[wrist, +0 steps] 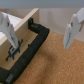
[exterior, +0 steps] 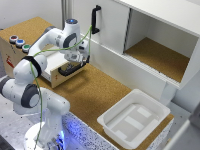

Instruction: Close the cabinet drawer

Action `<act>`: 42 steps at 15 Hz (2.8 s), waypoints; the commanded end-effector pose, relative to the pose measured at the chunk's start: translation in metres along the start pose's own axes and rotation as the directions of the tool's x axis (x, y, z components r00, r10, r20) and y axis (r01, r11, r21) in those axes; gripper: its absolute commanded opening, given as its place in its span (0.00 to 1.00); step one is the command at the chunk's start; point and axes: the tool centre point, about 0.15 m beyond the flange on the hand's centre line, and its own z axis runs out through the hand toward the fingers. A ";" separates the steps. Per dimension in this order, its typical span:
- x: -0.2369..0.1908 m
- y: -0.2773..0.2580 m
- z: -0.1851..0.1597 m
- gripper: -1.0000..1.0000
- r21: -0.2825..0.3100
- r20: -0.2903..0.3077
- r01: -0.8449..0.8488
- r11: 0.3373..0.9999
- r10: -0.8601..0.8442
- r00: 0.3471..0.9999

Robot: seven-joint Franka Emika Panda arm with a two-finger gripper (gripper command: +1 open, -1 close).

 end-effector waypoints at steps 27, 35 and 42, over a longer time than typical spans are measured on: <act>0.046 0.019 0.155 0.00 0.048 0.132 -0.180 0.982 0.172 0.976; 0.086 -0.018 0.168 0.00 0.080 0.115 -0.194 0.978 0.184 0.976; 0.113 -0.039 0.157 0.00 0.074 0.102 -0.212 0.975 0.204 0.974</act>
